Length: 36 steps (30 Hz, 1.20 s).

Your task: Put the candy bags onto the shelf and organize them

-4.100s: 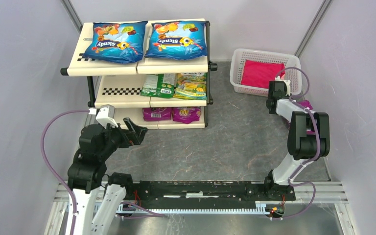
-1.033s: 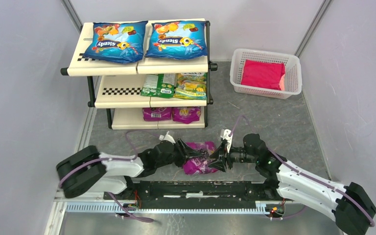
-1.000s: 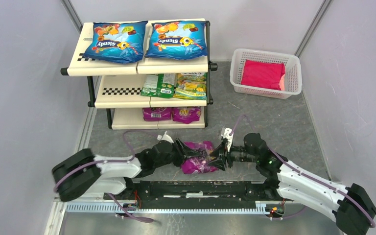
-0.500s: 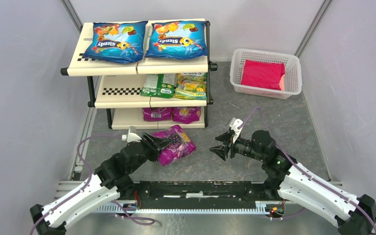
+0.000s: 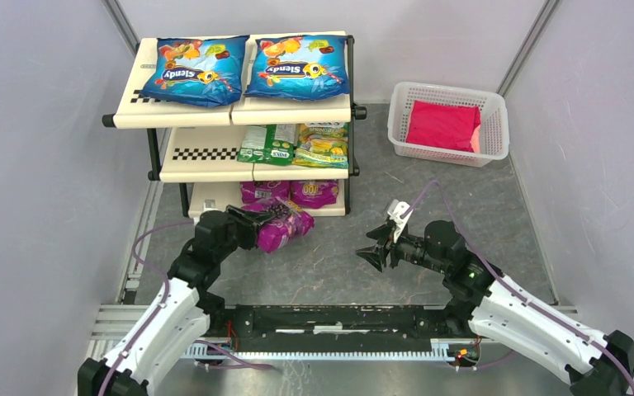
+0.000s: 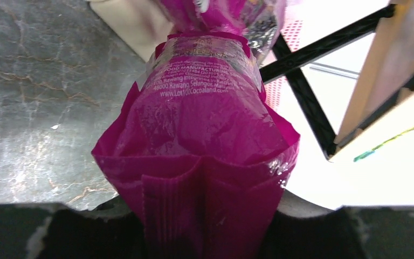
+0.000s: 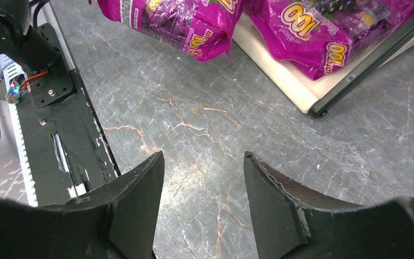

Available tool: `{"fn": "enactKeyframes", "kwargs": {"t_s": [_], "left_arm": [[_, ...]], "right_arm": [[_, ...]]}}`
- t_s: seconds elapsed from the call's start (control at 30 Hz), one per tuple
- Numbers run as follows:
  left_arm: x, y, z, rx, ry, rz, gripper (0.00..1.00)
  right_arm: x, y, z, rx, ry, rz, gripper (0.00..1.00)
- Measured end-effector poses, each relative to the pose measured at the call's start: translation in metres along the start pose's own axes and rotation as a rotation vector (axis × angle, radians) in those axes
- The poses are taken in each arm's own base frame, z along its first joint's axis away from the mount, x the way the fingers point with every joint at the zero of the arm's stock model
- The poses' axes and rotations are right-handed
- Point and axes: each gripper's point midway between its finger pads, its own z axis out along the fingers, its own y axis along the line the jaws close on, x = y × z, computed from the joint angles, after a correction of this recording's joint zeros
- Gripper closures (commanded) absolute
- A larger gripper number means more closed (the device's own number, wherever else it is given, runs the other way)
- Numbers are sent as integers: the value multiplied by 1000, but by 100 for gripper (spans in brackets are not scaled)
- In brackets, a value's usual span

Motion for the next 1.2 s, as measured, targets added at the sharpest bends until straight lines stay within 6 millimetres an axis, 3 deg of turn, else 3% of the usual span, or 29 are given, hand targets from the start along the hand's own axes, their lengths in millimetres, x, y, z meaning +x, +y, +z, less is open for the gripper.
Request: {"fn": "enactKeyframes", "kwargs": {"t_s": [0.3, 0.6, 0.93, 1.2], "left_arm": [[-10, -24, -20, 108, -26, -13, 53], [-40, -44, -22, 219, -108, -58, 52], [-108, -42, -16, 270, -256, -143, 53], [-129, -30, -13, 295, -333, -160, 50]], "right_arm": [[-1, -2, -1, 10, -6, -2, 38], [5, -3, 1, 11, 20, -3, 38], [8, -4, -1, 16, 30, -14, 38], [8, -5, -2, 26, 31, -18, 38]]}}
